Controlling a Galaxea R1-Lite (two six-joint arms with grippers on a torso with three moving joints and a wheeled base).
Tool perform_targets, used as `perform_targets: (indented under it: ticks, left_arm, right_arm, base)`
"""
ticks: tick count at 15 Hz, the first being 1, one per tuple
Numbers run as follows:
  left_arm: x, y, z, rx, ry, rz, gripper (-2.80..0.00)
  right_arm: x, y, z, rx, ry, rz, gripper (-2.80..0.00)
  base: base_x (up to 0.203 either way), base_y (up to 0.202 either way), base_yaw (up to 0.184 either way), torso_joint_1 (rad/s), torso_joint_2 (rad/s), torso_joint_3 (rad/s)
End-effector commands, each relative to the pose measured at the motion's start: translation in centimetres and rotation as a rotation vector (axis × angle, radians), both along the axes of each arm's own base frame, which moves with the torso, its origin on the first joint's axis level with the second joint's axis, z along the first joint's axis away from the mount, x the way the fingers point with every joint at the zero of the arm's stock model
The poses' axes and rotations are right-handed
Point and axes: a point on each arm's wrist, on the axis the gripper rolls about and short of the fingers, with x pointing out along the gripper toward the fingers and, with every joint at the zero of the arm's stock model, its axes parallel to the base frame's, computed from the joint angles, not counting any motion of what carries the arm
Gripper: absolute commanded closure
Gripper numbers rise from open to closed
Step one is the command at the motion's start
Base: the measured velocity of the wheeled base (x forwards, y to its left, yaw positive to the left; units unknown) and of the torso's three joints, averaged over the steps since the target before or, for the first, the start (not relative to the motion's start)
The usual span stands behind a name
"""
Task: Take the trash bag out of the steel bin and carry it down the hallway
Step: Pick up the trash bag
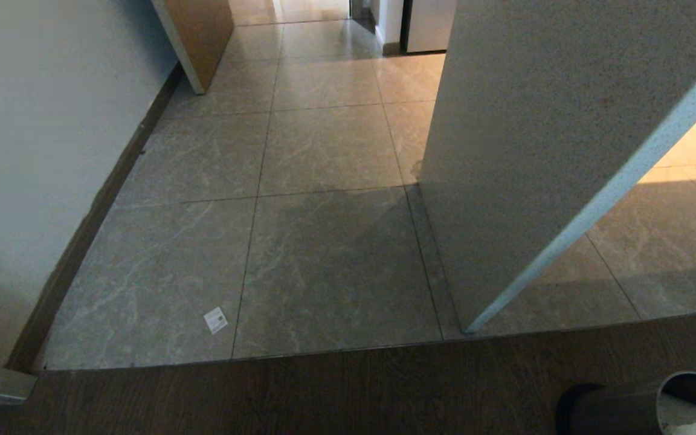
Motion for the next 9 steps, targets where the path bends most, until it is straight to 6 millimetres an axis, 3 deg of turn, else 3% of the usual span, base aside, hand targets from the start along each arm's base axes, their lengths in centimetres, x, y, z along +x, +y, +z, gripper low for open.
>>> perform_targets:
  ticks: [1,9]
  left_arm:
    - [0.0,0.0,0.0,-0.001,0.000,0.000,0.00]
    - [0.0,0.0,0.0,-0.001,0.000,0.000,0.00]
  right_arm:
    - [0.0,0.3,-0.1,0.011,0.003,0.009,-2.80]
    - [0.2,0.2,1.2,0.042,-0.111,-0.013,-2.80]
  base:
    - [0.000,0.000,0.000,0.000,0.00,0.000]
    - [0.000,0.000,0.000,0.000,0.00,0.000]
